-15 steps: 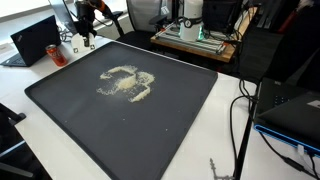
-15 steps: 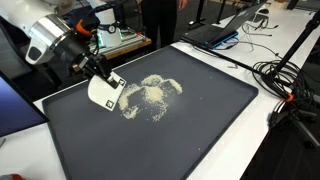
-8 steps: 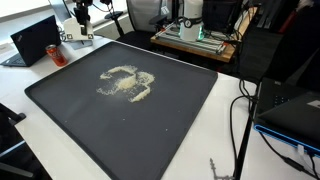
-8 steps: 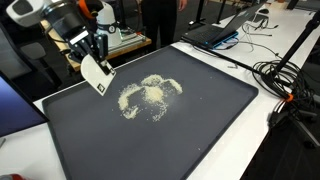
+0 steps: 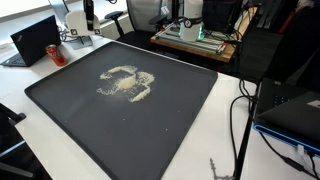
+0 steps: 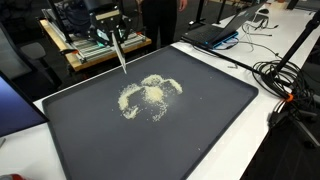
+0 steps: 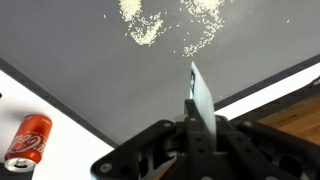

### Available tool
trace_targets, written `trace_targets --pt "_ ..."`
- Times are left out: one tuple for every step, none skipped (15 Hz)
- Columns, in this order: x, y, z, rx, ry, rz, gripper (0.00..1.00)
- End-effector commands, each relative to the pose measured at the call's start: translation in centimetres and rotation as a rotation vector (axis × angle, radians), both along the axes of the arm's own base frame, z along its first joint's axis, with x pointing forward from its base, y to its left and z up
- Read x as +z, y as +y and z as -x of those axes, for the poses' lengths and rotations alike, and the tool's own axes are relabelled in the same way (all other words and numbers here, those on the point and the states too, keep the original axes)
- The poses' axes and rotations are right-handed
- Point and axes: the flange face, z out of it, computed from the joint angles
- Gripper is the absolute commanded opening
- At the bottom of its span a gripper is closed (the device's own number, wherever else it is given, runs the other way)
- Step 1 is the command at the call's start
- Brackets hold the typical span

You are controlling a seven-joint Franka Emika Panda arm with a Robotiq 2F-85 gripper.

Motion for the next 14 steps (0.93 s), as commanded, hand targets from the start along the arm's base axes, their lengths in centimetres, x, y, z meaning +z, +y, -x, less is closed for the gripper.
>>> trace_targets --pt "0.9 3.6 0.2 0.063 0.031 0.110 0.01" --pt "1.0 4.7 -0.1 0.081 0.043 0.144 0.01" --pt "1.1 5.7 -0.3 0.098 0.053 0.175 0.01" --pt "1.3 6.8 -0.6 0.117 0.062 0.202 0.01" --pt "1.5 7.9 -0.8 0.130 0.062 0.223 0.01" --pt "1.6 9.0 -1.1 0.140 0.054 0.241 0.01" --pt "1.7 10.0 -1.3 0.149 0.047 0.254 0.01" --pt "1.7 11.0 -1.5 0.158 0.040 0.270 0.01" --pt "1.6 11.9 -1.6 0.172 0.040 0.279 0.01" --pt "1.6 12.7 -1.8 0.176 0.038 0.294 0.01" --pt "1.5 13.5 -1.8 0.184 0.040 0.310 0.01" --pt "1.3 14.2 -1.9 0.192 0.050 0.331 0.01" --pt "1.1 14.9 -1.9 0.199 0.059 0.352 0.01" --pt "0.9 15.5 -1.8 0.203 0.075 0.378 0.01"
